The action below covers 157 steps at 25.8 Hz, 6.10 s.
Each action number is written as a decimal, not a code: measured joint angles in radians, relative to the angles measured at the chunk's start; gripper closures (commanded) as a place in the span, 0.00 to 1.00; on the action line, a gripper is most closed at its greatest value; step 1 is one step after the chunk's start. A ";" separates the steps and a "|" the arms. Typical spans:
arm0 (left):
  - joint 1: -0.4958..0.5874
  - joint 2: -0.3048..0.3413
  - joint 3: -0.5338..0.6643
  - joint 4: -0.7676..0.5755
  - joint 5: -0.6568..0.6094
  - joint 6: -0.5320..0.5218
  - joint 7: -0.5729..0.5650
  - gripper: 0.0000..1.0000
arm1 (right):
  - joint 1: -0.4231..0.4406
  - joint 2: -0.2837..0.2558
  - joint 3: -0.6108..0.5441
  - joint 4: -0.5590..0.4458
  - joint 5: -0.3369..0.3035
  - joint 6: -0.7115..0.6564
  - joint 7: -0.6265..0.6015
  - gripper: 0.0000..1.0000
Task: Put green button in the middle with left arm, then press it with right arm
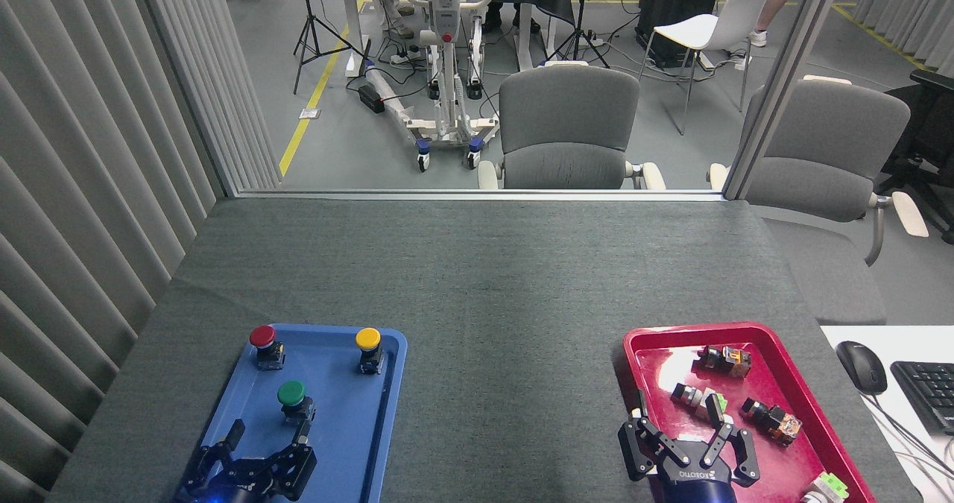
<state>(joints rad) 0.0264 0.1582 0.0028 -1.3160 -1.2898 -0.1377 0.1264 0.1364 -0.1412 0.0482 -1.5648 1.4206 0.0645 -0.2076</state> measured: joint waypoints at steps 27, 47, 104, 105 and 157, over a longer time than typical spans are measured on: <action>-0.186 -0.005 -0.031 0.287 -0.019 -0.079 0.013 1.00 | 0.004 0.010 0.003 0.002 0.006 0.003 -0.005 0.01; -0.382 -0.225 -0.339 0.392 -0.161 -0.465 0.059 1.00 | 0.002 0.007 0.000 0.002 0.003 0.002 -0.003 0.01; 0.074 -0.223 0.421 -0.195 -0.172 -0.149 -0.045 0.00 | -0.183 0.077 0.354 0.296 0.020 0.029 0.071 1.00; 0.073 -0.216 0.418 -0.181 -0.173 -0.138 -0.028 0.00 | -0.187 0.078 0.358 0.304 0.022 0.031 0.073 1.00; 0.062 -0.135 0.066 -0.161 -0.200 0.056 0.061 0.00 | 0.112 -0.046 0.073 -0.023 0.016 0.094 -0.037 0.00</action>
<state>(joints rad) 0.0882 0.0233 0.0683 -1.4770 -1.4895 -0.0818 0.1872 0.2483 -0.1873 0.1214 -1.5875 1.4367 0.1587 -0.2449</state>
